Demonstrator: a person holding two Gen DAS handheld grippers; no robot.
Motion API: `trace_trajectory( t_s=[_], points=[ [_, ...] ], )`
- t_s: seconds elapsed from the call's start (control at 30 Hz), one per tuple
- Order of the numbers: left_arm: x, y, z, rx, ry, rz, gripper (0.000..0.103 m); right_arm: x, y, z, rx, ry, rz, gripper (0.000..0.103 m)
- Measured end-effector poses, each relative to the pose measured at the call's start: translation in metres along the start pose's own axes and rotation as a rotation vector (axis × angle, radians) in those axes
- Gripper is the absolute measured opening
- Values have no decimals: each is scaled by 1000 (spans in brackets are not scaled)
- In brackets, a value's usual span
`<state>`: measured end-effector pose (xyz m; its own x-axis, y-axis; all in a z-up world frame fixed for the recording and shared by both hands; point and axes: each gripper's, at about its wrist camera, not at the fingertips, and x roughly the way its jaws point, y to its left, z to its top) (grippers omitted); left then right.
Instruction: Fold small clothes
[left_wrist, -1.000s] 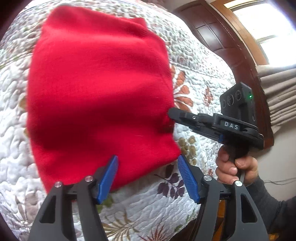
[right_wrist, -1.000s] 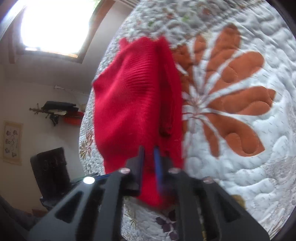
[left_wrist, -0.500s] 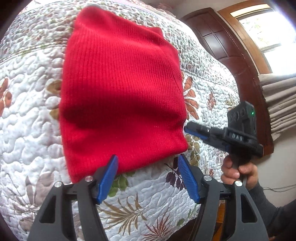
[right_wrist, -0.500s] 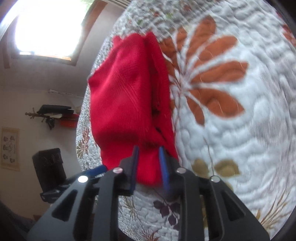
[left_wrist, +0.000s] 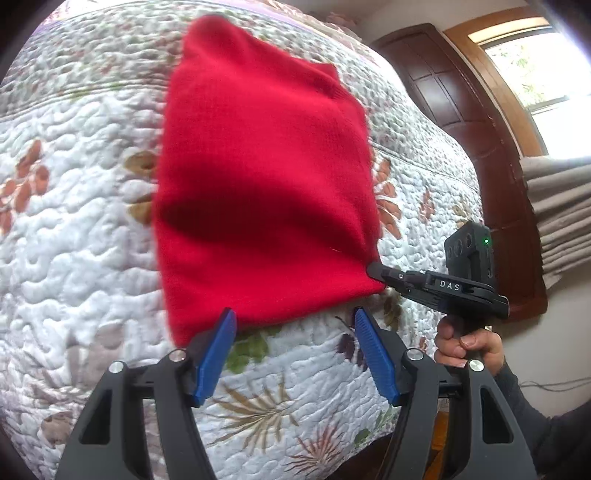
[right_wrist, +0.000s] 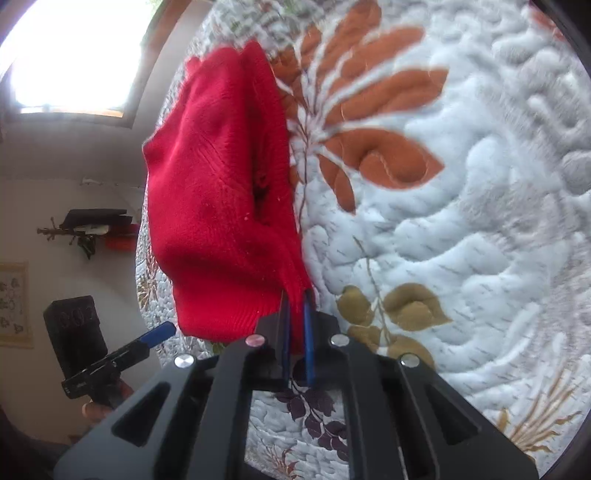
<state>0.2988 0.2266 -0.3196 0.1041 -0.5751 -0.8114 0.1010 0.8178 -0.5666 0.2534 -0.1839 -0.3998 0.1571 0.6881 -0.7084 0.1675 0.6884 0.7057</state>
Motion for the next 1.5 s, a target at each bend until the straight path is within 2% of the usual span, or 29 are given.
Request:
trace_trajectory(
  t_s=[0.1, 0.13, 0.17, 0.2, 0.27, 0.33, 0.37, 0.43, 0.47, 0.5, 0.53, 0.6, 0.63, 0.7, 0.77, 0.9, 1.03, 1.17, 1.2, 1.23, 1.27, 1.3, 1.43, 1.5],
  points=[
    [-14, 20, 6, -40, -23, 24, 67, -5, 4, 4, -41, 20, 15, 19],
    [-17, 27, 9, -44, -28, 35, 67, -12, 11, 7, -59, -2, 16, 23],
    [-20, 34, 11, -47, -27, 48, 69, -24, 20, 13, -94, -42, 8, 33],
    [-22, 41, 14, -48, -25, 63, 70, -32, 30, 19, -127, -72, 11, 34],
    [-22, 53, 21, -42, -16, 46, 74, -36, 43, 29, -167, -77, 68, 34],
    [-14, 62, 28, -50, 18, 2, 75, -20, 57, 38, -217, -16, 141, 38],
    [-10, 66, 30, -54, 35, -24, 76, -5, 59, 41, -242, 31, 163, 38],
    [0, 70, 32, -57, 63, -58, 76, 14, 55, 45, -255, 76, 149, 38],
    [2, 71, 32, -56, 72, -69, 76, 23, 47, 49, -268, 92, 109, 28],
    [7, 71, 32, -51, 83, -79, 76, 23, 42, 54, -269, 95, 89, 10],
    [11, 71, 33, -46, 90, -91, 76, 20, 37, 59, -258, 94, 80, 5],
    [17, 72, 32, -52, 101, -140, 76, -1, 28, 69, -223, 54, 93, 8],
    [19, 73, 32, -55, 101, -166, 76, -12, 27, 75, -216, 29, 94, 15],
    [24, 75, 33, -54, 92, -224, 76, -30, 25, 91, -192, -37, 77, 72],
    [30, 78, 35, -66, 94, -263, 76, -36, 25, 107, -165, -74, 72, 92],
    [45, 94, 39, -124, 109, -386, 76, -10, 19, 147, -140, -3, 130, 92],
    [54, 95, 43, -116, 115, -454, 76, 19, 33, 159, -201, 50, 102, 94],
    [60, 90, 41, -109, 120, -500, 76, 32, 48, 162, -230, 44, 111, 96],
    [58, 90, 36, -106, 120, -514, 76, 35, 51, 162, -235, 44, 128, 93],
    [60, 90, 34, -104, 119, -522, 76, 40, 56, 161, -238, 51, 144, 86],
    [59, 94, 33, -104, 118, -528, 76, 49, 64, 163, -235, 72, 157, 67],
    [61, 95, 31, -106, 114, -532, 76, 57, 66, 163, -235, 93, 159, 66],
    [66, 94, 29, -108, 101, -526, 76, 70, 72, 166, -247, 89, 142, 70],
    [66, 92, 27, -104, 99, -512, 76, 72, 80, 164, -261, 86, 133, 67]
  ],
)
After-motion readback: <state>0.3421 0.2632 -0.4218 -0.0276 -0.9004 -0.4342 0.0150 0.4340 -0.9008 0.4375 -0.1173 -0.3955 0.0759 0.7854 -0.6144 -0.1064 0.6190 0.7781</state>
